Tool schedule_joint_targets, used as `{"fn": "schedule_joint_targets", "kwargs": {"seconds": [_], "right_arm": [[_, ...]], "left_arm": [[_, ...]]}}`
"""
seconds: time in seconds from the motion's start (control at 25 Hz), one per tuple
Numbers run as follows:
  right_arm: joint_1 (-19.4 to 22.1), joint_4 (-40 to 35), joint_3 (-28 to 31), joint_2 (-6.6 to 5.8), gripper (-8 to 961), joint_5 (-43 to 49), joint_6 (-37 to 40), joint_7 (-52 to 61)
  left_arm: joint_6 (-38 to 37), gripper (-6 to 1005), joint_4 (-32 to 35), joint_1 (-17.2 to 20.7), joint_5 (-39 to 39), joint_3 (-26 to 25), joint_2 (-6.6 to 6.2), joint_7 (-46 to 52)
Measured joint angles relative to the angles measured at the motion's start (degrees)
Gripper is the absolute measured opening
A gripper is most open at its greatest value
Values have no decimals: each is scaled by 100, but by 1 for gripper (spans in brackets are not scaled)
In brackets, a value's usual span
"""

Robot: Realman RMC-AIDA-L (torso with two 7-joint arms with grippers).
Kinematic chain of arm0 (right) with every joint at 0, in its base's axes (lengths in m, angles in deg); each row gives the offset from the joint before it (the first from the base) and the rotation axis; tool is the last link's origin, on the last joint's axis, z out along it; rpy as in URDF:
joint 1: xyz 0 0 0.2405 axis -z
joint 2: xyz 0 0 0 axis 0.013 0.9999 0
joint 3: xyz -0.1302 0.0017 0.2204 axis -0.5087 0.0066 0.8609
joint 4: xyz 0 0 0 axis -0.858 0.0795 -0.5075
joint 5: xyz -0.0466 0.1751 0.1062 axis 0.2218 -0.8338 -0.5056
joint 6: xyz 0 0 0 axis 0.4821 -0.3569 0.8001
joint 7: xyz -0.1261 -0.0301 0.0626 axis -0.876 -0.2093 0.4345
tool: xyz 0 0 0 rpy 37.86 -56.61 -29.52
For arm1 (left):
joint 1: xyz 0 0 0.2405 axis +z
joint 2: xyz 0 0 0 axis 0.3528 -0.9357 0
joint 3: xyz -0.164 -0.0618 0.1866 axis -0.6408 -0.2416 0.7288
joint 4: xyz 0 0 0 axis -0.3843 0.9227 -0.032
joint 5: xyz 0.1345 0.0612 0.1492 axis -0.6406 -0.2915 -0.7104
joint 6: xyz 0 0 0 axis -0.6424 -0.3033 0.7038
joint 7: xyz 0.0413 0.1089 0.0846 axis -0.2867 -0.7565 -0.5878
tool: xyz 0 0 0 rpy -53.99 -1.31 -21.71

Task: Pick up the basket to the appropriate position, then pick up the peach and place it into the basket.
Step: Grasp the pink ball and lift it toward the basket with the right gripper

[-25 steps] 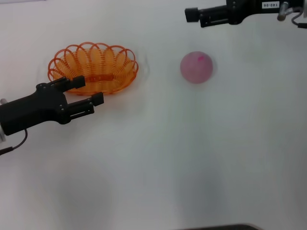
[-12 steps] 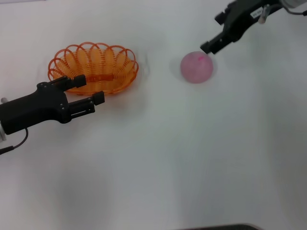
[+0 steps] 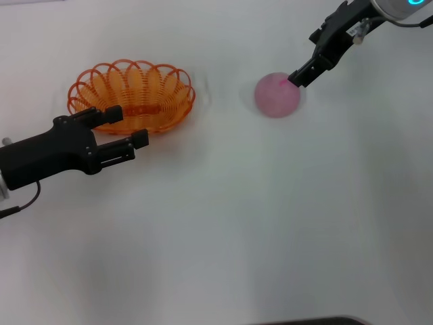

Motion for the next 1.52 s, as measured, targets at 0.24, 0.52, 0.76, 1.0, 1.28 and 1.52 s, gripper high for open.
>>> {"fn": "schedule_joint_targets", "kwargs": {"seconds": [0.24, 0.52, 0.76, 1.0, 1.28, 1.52], "right_arm": [[-118, 409, -142, -15, 947, 14, -277, 10], [-208, 1328, -580, -25, 947, -32, -1179, 3], [-298, 1776, -781, -11, 946, -112, -1581, -35], [-327, 1844, -866, -13, 946, -190, -1652, -42], [-342, 1902, -997, -21, 919, -190, -1693, -42], [-335, 1975, -1167, -9, 766, -188, -1709, -134]], "left_arm": [[-21, 798, 8, -8, -1, 3, -6, 2], [30, 798, 3, -10, -1, 31, -3, 2], [34, 799, -5, -9, -1, 41, 0, 6], [34, 799, -83, -41, -1, 35, -4, 11], [34, 798, -88, -52, -1, 38, -8, 17], [34, 798, -88, -62, -1, 38, -9, 19]]}}
